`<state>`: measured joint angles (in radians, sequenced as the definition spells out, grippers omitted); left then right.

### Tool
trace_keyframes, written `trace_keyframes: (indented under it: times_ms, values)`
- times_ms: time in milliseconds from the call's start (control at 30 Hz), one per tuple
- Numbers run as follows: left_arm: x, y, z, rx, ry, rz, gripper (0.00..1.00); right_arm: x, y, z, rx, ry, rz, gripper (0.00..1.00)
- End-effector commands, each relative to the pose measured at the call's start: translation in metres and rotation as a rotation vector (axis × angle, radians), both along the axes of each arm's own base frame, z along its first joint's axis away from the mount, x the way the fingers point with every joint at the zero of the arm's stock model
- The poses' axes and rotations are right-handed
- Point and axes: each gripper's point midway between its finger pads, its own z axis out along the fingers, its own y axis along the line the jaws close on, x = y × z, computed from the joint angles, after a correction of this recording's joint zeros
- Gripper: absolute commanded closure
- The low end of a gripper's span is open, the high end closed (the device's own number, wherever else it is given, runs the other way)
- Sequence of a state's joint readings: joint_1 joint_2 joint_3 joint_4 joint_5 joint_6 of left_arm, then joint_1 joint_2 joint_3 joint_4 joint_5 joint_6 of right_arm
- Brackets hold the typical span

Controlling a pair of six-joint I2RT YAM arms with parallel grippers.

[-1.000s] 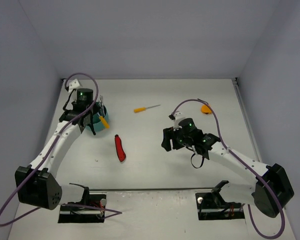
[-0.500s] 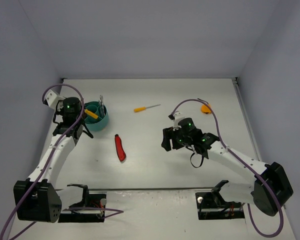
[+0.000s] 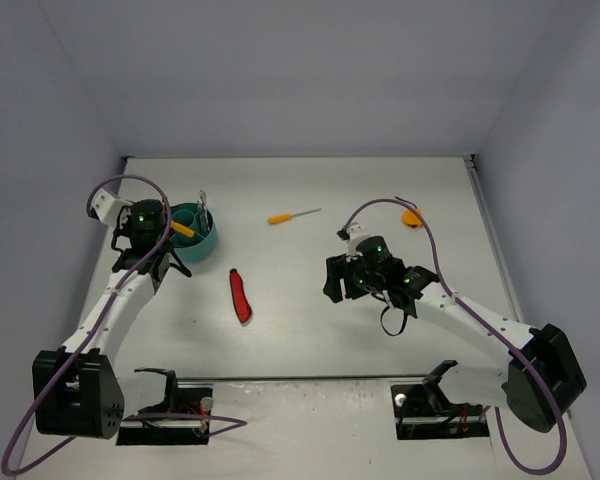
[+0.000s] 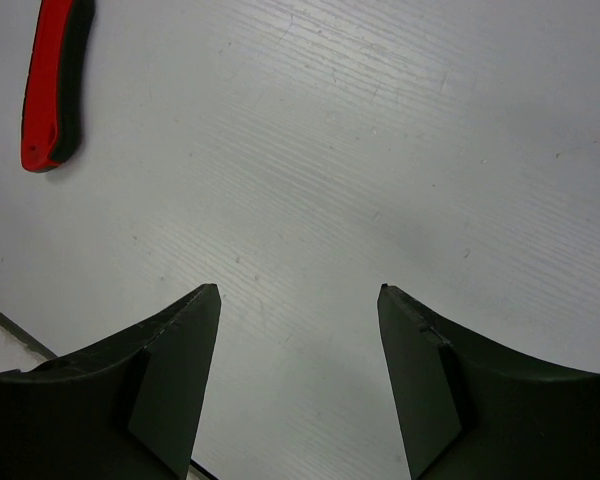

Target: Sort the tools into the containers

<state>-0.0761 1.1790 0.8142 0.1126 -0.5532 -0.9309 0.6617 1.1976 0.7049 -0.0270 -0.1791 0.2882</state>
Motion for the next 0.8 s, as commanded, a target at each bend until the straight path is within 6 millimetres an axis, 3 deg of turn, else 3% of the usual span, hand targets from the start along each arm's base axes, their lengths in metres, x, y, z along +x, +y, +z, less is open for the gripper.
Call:
trace_keyframes:
  times_ms: [0, 400, 767]
  values:
    - [0.008, 0.010, 0.029, -0.017, -0.146, 0.061, 1.00, 0.008, 0.001, 0.004, 0.011, -0.026, -0.024, 0.39]
    - [0.009, 0.010, 0.000, -0.025, -0.101, 0.069, 1.00, 0.008, 0.001, 0.000, 0.002, -0.018, -0.026, 0.39]
    - [0.013, 0.000, -0.023, -0.057, -0.063, 0.023, 0.88, 0.010, 0.002, -0.003, -0.004, -0.015, -0.026, 0.39]
